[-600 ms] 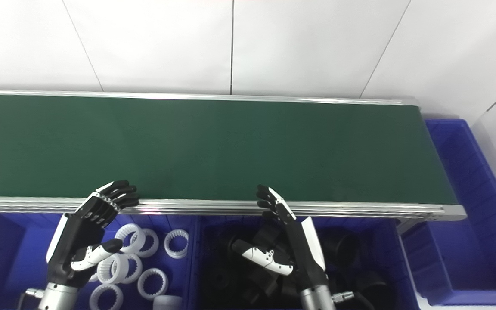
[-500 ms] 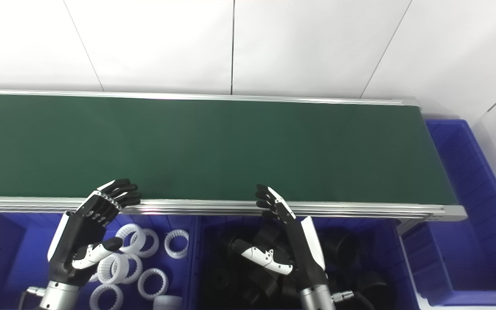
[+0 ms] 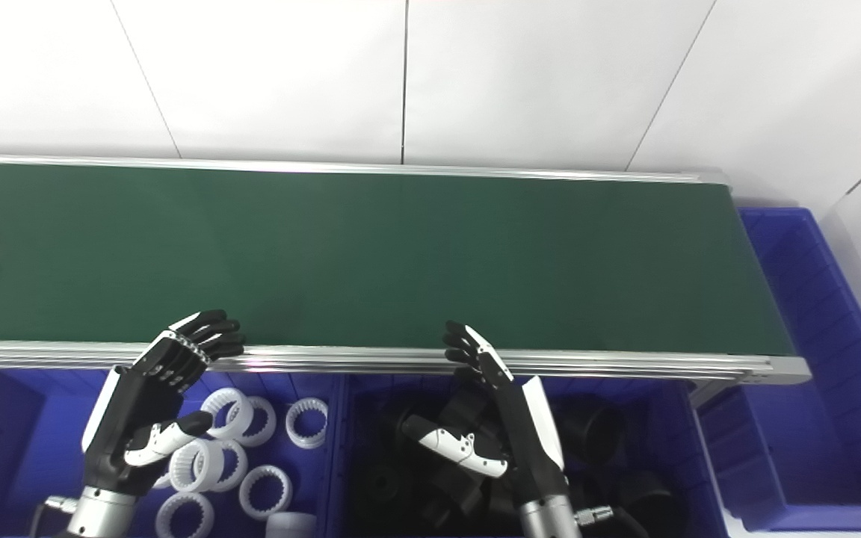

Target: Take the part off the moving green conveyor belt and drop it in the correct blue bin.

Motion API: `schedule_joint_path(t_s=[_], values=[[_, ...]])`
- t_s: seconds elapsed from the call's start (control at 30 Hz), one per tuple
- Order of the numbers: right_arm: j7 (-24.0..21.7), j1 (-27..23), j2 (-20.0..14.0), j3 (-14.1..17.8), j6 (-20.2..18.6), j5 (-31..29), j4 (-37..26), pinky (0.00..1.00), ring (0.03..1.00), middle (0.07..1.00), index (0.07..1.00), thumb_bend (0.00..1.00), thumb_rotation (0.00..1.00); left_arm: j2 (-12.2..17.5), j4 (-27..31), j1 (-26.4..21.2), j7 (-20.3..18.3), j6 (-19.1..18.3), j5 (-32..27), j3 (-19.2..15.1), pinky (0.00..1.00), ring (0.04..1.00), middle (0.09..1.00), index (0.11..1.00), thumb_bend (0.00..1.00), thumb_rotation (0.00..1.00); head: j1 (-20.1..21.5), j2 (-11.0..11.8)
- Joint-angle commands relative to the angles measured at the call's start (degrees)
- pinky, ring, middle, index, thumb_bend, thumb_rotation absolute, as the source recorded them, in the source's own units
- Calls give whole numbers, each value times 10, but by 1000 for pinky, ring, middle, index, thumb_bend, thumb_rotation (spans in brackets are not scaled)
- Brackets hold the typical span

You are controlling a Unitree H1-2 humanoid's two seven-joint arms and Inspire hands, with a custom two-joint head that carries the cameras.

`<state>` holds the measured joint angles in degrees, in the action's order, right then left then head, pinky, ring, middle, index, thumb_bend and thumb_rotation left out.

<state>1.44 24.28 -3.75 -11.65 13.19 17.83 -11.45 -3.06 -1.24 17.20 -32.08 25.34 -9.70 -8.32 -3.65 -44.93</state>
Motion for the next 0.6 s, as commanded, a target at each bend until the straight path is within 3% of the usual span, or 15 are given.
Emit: schedule_joint_path(t_s=[0.0, 0.03, 0.07, 0.1, 0.2, 0.23, 0.27, 0.37, 0.57], values=[[2, -1, 2, 0, 12, 0, -6, 737, 812, 854, 885, 733, 469, -2, 8, -7, -1, 16, 5, 2, 708, 724, 764, 776, 907, 447, -1, -1], [-1, 0, -2, 1, 17, -9, -4, 737, 813, 857, 887, 732, 464, -6, 6, -5, 2, 16, 10, 5, 706, 722, 762, 774, 914, 446, -48, 24], [-2, 1, -4, 2, 21, -15, -3, 744, 821, 866, 894, 713, 437, -8, 5, -3, 3, 16, 13, 7, 700, 717, 756, 768, 924, 438, -48, 24], [-4, 2, -10, 4, 26, -19, -1, 748, 826, 871, 897, 704, 422, -11, 4, -1, 7, 16, 21, 14, 697, 714, 753, 765, 929, 434, -91, 48], [-2, 3, -20, 9, 35, -22, 6, 745, 830, 876, 906, 635, 361, -20, -3, 3, 15, 16, 36, 30, 685, 713, 742, 753, 934, 411, -135, 88], [-1, 3, -21, 10, 37, -22, 8, 741, 827, 873, 907, 612, 346, -24, -5, 3, 15, 16, 37, 33, 678, 709, 739, 748, 947, 413, -138, 93], [0, 2, -22, 11, 41, -22, 14, 740, 827, 873, 909, 601, 351, -26, -9, 1, 12, 16, 37, 33, 674, 708, 740, 749, 938, 410, -135, 113], [-1, 1, -24, 11, 43, -26, 27, 752, 836, 879, 913, 599, 387, -27, -20, -3, 10, 16, 41, 32, 677, 705, 742, 752, 936, 421, -129, 128], [5, -8, -23, 12, 72, -28, 58, 733, 826, 867, 900, 573, 226, -30, -37, -3, 15, 16, 42, 27, 665, 695, 723, 731, 998, 420, -123, 164]])
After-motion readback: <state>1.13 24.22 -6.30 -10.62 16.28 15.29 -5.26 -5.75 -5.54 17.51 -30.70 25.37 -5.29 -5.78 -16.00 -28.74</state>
